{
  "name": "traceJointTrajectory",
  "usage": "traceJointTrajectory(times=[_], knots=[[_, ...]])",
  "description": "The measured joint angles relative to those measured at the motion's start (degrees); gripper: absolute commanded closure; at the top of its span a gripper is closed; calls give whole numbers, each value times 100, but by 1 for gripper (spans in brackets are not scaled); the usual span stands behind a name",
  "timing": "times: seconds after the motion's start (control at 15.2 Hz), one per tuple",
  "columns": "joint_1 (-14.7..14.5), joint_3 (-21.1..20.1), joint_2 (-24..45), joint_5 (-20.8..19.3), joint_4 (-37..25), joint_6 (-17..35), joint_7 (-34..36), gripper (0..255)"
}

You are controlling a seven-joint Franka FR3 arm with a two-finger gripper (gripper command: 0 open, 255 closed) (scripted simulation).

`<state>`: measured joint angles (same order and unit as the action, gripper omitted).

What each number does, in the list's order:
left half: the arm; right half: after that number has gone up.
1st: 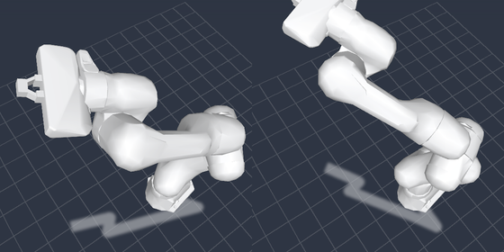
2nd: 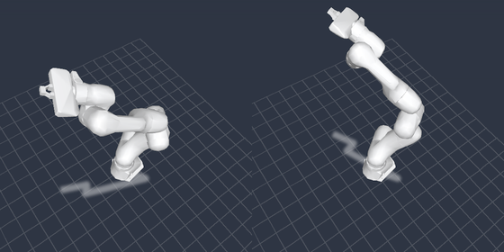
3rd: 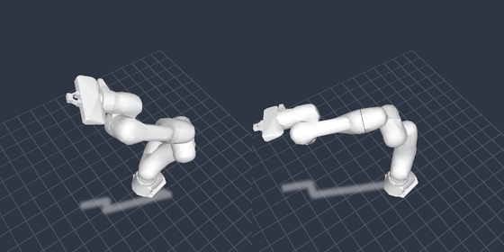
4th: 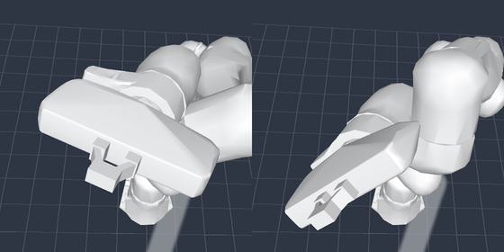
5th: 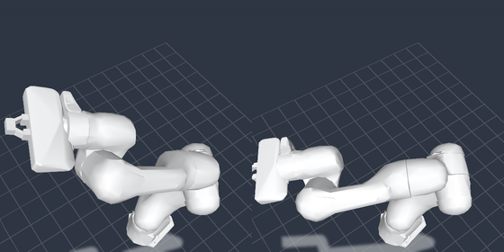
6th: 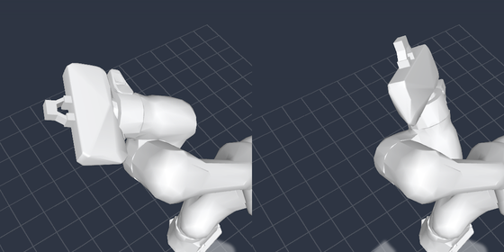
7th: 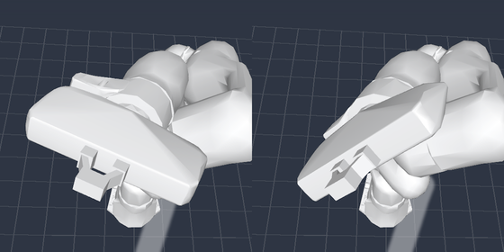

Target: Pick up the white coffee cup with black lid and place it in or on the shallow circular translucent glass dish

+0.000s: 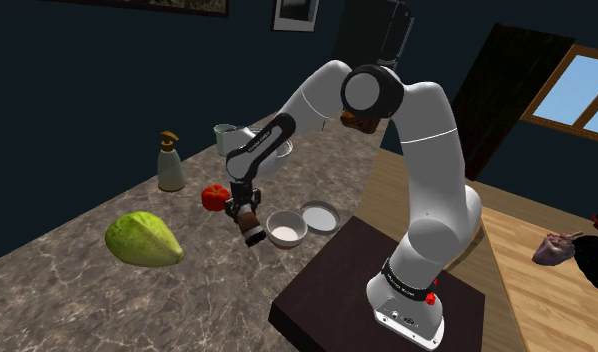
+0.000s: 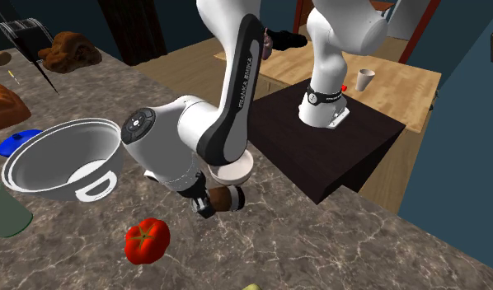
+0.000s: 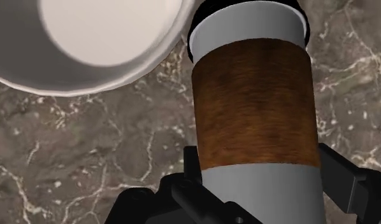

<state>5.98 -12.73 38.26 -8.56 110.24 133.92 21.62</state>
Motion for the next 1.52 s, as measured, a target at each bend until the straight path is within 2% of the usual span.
traceJointTrajectory(times=[0.79,1.52], knots=[[160,-127,-758,175,213,-538,-144,255],[1163,224,-1631,151,1527,-55,-1356,255]])
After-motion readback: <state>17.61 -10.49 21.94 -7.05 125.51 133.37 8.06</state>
